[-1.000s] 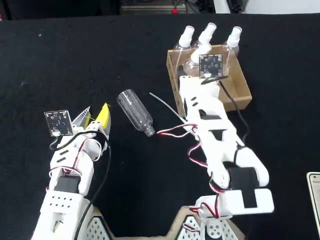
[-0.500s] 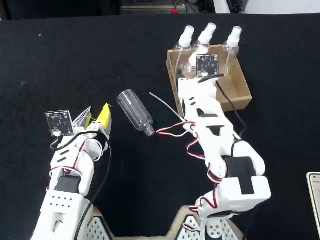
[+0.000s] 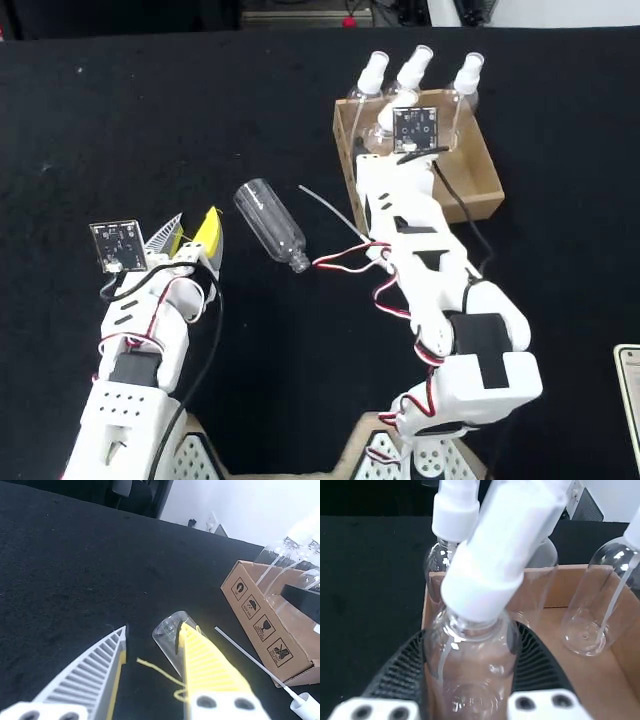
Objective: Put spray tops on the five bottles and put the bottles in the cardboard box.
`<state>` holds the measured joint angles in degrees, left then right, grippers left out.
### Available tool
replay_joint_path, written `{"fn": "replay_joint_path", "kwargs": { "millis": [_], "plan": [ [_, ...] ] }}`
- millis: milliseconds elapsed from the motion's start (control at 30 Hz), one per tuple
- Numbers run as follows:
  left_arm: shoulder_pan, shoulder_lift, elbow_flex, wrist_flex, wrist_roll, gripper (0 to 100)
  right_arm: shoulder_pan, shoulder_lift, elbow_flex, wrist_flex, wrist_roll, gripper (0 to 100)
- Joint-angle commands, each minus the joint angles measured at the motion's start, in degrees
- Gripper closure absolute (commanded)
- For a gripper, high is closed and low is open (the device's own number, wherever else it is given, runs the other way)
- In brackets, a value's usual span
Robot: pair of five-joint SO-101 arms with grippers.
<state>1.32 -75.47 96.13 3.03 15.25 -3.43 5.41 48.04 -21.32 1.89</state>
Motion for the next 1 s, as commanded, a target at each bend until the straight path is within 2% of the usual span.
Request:
{"fn": "replay_joint_path", "kwargs": {
  "millis": [0, 567, 633, 800, 967],
  "plan": [
    [0.48, -0.26, 1.27, -1.32, -0.35, 83, -0.44, 0.31, -3.03, -1.41, -0.09, 92.0],
    [0.48, -0.26, 1.27, -1.32, -0.35, 83, -0.79, 3.12, -4.70, -1.41, -0.09, 91.9],
    [0.48, -0.26, 1.27, -1.32, -0.35, 83, -0.79, 3.12, -4.70, -1.32, -0.09, 89.4],
    [0.48, -0.26, 1.27, -1.32, -0.44, 83, -0.88, 3.12, -3.74, -1.32, -0.18, 76.0],
    [0.48, -0.26, 1.27, -1.32, -0.44, 83, -0.88, 3.12, -3.56, -1.41, -0.26, 75.5]
  ]
}}
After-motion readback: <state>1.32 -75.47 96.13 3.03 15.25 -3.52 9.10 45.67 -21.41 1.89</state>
